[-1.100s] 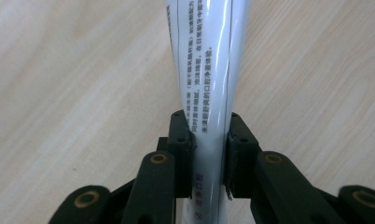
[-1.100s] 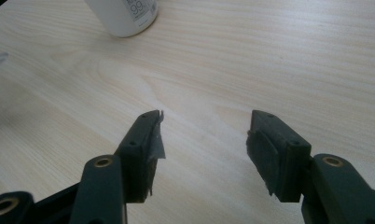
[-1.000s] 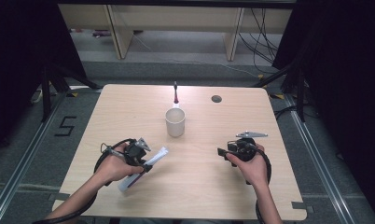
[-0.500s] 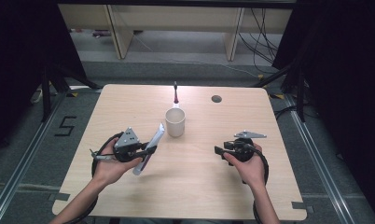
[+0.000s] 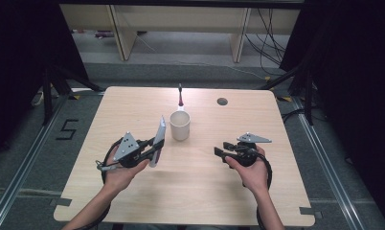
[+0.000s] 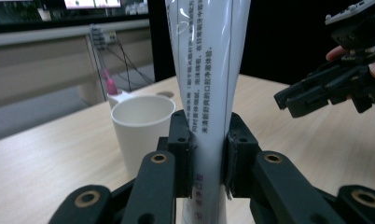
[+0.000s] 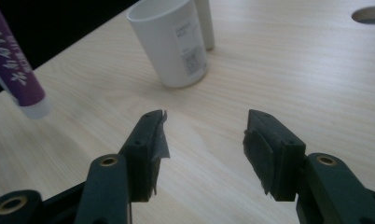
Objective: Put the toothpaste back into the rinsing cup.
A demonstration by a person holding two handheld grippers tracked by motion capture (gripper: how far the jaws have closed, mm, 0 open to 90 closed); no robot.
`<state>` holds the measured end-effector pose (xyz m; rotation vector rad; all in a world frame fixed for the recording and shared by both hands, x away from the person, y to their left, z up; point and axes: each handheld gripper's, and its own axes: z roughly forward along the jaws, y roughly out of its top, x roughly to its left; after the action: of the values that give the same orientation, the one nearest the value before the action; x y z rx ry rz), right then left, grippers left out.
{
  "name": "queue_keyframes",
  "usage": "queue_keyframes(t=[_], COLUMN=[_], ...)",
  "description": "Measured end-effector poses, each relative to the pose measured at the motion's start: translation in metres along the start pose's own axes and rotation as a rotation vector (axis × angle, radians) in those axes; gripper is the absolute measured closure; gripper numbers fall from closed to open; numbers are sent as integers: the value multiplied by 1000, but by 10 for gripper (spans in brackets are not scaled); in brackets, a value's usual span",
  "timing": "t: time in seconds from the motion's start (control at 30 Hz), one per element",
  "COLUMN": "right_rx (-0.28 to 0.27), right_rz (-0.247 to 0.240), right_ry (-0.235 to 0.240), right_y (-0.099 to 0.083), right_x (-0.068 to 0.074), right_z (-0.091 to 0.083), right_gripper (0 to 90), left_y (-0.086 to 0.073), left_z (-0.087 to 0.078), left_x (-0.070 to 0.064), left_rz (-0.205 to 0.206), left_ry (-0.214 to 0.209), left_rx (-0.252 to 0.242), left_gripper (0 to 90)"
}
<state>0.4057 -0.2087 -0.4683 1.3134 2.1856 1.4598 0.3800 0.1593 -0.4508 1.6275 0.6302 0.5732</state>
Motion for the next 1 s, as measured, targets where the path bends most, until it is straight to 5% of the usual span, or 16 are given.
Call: queue_keyframes(t=[0.07,0.1,0.37,0.5,0.57,0.63,0.83,0.87,0.93,1.0], right_rx=[-38,-43,-55,-73,-89,-93,-156,-140,-171,-158], right_rz=[-41,-10,-40,-27,-60,-34,-94,-51,-102,-99], right_ry=[4,28,52,66,57,88,132,154,164,146], right_y=[3,3,5,6,8,10,21,23,27,28], right_x=[3,6,12,16,17,22,37,43,44,46], right_z=[0,1,2,1,0,1,5,4,7,5], right_gripper=[476,476,474,474,474,474,469,468,467,466], left_y=[0,-1,-3,-3,-2,-2,-1,-1,0,2], left_z=[2,3,10,11,12,13,16,17,17,19], left_x=[0,0,1,0,-1,-1,-2,-2,-2,-1], left_rz=[-1,-4,-11,-4,-5,-2,5,4,6,8], left_ry=[-13,-16,-29,-29,-28,-31,-36,-36,-36,-36], left_rx=[-16,-26,-79,-89,-92,-92,-86,-89,-98,-107], left_gripper=[756,755,755,755,755,755,755,755,755,755])
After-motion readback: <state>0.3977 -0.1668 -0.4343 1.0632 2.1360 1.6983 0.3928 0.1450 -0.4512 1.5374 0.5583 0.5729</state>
